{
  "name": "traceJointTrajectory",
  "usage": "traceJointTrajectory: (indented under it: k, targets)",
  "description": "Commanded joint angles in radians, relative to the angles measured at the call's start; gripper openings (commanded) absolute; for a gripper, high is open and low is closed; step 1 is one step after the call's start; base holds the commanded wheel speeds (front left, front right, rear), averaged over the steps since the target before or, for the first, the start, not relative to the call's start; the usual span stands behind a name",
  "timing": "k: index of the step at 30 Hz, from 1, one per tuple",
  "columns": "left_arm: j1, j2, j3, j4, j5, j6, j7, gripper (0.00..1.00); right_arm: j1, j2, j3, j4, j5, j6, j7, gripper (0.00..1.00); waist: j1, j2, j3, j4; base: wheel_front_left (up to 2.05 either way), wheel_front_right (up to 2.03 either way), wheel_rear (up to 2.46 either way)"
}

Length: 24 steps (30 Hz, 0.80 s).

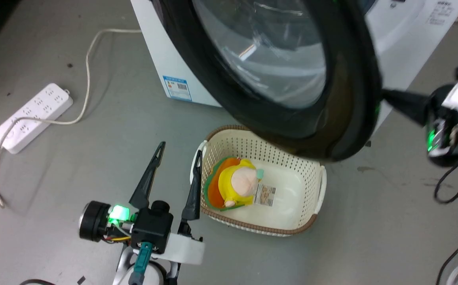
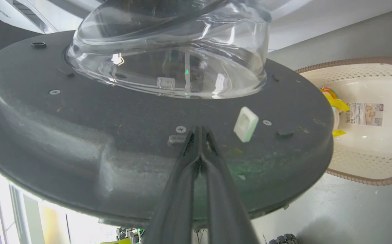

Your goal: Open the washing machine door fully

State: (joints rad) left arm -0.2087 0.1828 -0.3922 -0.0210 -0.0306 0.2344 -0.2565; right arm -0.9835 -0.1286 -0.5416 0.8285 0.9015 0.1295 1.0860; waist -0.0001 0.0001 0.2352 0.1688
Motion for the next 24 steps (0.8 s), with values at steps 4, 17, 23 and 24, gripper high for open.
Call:
traceJointTrajectory:
  k: [4,17,23,24]
  targets:
    - [0.04,0.002,0.003,0.011,-0.006,-0.012,-0.005,1.0,0.128,0.065,0.025,-0.111,0.03,0.001,0.083,0.0,0.0001,-0.0001,-0.046,0.003,0.0,0.0,0.0]
    - [0.1,-0.029,0.009,0.043,-0.015,-0.047,-0.005,1.0,0.362,0.078,0.419,-0.214,0.355,0.001,0.031,0.0,0.0001,-0.0001,-0.103,0.037,0.0,0.0,0.0]
    - [0.117,-0.041,0.031,0.046,-0.023,-0.053,-0.005,1.0,0.38,0.078,0.418,-0.235,0.341,0.001,-0.085,0.0,0.0001,-0.0001,-0.136,0.012,0.0,0.0,0.0]
    - [0.121,-0.043,0.037,0.048,-0.027,-0.055,-0.005,1.0,0.383,0.077,0.406,-0.249,0.32,0.001,-0.119,0.31,0.0001,-0.0001,-0.144,0.004,0.0,0.0,0.0]
